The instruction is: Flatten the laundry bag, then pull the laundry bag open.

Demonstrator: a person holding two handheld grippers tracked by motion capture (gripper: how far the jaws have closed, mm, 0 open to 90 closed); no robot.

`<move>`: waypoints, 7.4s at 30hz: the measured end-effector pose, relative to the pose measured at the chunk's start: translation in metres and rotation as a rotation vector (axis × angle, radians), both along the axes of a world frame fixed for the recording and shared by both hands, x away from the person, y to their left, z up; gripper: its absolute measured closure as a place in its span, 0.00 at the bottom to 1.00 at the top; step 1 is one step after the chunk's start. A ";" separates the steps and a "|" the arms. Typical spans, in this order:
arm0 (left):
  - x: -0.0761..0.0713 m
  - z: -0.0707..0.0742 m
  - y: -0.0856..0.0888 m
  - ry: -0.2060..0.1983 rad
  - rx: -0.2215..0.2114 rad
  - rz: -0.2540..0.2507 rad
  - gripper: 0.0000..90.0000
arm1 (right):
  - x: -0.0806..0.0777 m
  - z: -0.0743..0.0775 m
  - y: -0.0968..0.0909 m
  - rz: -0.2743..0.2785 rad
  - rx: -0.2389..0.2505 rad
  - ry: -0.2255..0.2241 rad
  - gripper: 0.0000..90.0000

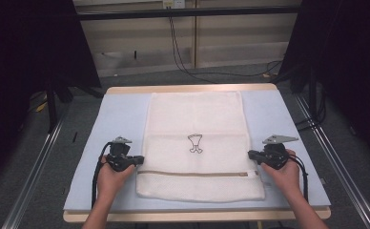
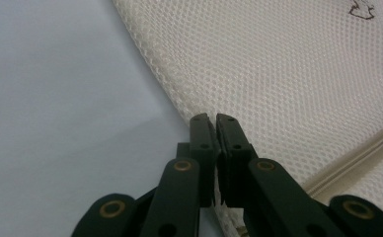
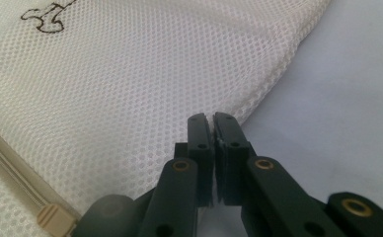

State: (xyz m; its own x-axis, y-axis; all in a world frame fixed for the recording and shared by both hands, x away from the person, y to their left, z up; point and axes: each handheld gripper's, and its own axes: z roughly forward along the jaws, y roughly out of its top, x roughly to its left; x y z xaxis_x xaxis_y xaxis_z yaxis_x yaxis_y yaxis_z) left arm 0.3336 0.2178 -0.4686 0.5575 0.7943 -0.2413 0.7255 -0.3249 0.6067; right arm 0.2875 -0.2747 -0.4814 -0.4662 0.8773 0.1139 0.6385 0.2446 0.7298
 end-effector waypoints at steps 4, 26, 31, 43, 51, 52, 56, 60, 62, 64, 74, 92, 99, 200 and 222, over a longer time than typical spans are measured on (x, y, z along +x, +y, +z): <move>0.000 -0.001 0.004 0.003 -0.005 -0.008 0.97 | 0.001 0.000 0.002 0.007 -0.004 -0.001 0.97; -0.012 0.008 0.027 0.021 0.003 0.029 0.96 | 0.005 0.000 0.018 0.067 0.031 -0.007 0.96; -0.012 0.008 0.034 0.023 0.005 0.035 0.96 | 0.004 0.000 0.021 0.074 0.048 -0.002 0.96; -0.014 0.010 0.037 0.027 0.011 0.033 0.96 | 0.001 0.000 0.025 0.098 0.033 -0.010 0.96; -0.014 0.015 0.035 -0.004 0.010 0.051 0.80 | -0.001 0.000 0.025 0.095 0.017 -0.020 0.90; -0.014 0.018 0.035 0.003 -0.003 0.050 0.79 | -0.002 0.001 0.025 0.094 0.011 -0.025 0.89; -0.014 0.027 0.030 -0.036 0.006 0.043 0.74 | -0.009 0.005 0.022 0.103 0.035 -0.057 0.89; -0.014 0.029 0.018 -0.047 0.006 0.015 0.67 | -0.016 0.010 0.018 0.120 0.046 -0.100 0.97; -0.014 0.030 0.013 -0.052 0.022 0.000 0.66 | -0.019 0.011 0.015 0.132 0.051 -0.115 1.00; -0.014 0.032 0.007 -0.056 0.005 0.005 0.65 | -0.021 0.012 0.011 0.141 0.049 -0.119 1.00; -0.016 0.038 -0.039 -0.080 -0.014 -0.123 0.46 | -0.035 0.013 0.014 0.198 0.049 -0.130 1.00; -0.022 0.036 -0.108 -0.063 -0.109 -0.256 0.30 | -0.051 0.007 0.019 0.240 0.030 -0.123 1.00; -0.028 0.033 -0.139 0.038 -0.191 -0.311 0.30 | -0.052 0.006 0.017 0.242 0.045 -0.117 1.00; -0.029 -0.009 -0.249 0.485 -0.276 -0.118 0.97 | -0.056 -0.006 0.028 0.294 -0.009 -0.082 1.00; -0.029 -0.007 -0.231 0.493 -0.280 -0.121 0.97 | -0.057 -0.006 0.029 0.298 -0.016 -0.087 1.00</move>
